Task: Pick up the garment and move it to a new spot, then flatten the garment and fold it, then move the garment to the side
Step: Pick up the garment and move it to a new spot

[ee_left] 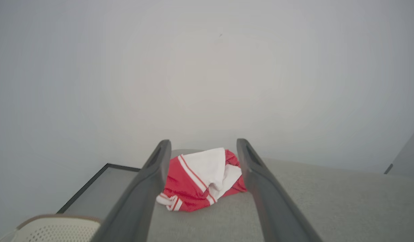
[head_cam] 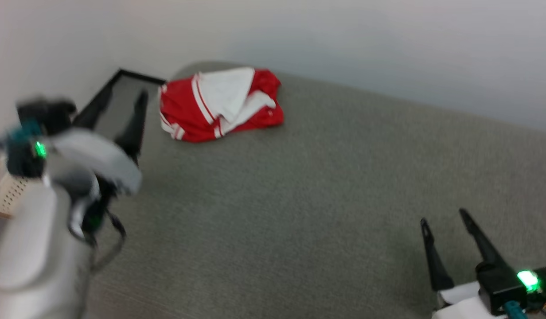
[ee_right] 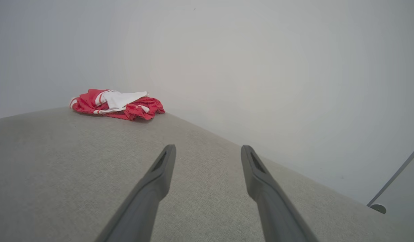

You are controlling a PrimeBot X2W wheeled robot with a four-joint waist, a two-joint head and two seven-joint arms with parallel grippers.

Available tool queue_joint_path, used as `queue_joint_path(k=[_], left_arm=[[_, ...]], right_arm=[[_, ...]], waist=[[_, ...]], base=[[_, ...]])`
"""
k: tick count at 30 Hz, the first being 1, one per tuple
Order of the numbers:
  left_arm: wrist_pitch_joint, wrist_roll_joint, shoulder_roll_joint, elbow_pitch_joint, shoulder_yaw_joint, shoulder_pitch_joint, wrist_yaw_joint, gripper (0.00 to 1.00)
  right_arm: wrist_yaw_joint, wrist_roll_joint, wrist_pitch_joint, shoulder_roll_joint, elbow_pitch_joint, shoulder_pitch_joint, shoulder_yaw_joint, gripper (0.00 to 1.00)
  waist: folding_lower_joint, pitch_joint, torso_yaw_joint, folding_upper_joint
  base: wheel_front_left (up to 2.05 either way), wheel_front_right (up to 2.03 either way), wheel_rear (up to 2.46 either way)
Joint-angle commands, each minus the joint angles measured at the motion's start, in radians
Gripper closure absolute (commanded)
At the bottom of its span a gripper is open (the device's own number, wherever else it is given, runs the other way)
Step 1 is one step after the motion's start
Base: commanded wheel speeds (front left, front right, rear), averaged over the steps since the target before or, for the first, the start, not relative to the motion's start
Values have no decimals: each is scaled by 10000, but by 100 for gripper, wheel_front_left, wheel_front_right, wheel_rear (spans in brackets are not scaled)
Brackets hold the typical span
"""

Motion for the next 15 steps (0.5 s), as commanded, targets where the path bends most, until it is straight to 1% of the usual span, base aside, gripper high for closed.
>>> queue_joint_path(k=[1,5,8,15], left_arm=[[247,-196,157,109,-95,-507,-14,0],[1507,-1007,739,644,-658,-2099,-18,0],[2257,-1468,1045,1201,-960,-3121,-18,0],[3551,-2184,1667,2866,-1676,-5053,-17,0]], right_arm=[[1,-69,-5,-91,-107,-246,-85,0],[1,-203,50,-294,-476,-548,-203,0],[1,-194,136,-439,-737,-709,-257,0],[1,-112,272,-658,-1295,-921,-223,0]], waist=[[0,1942,-949,0],[0,2838,-1216,0],[0,3368,-1405,0],[0,4241,-1953,0]], base=[[0,0,0],[0,0,0],[0,0,0],[0,0,0]])
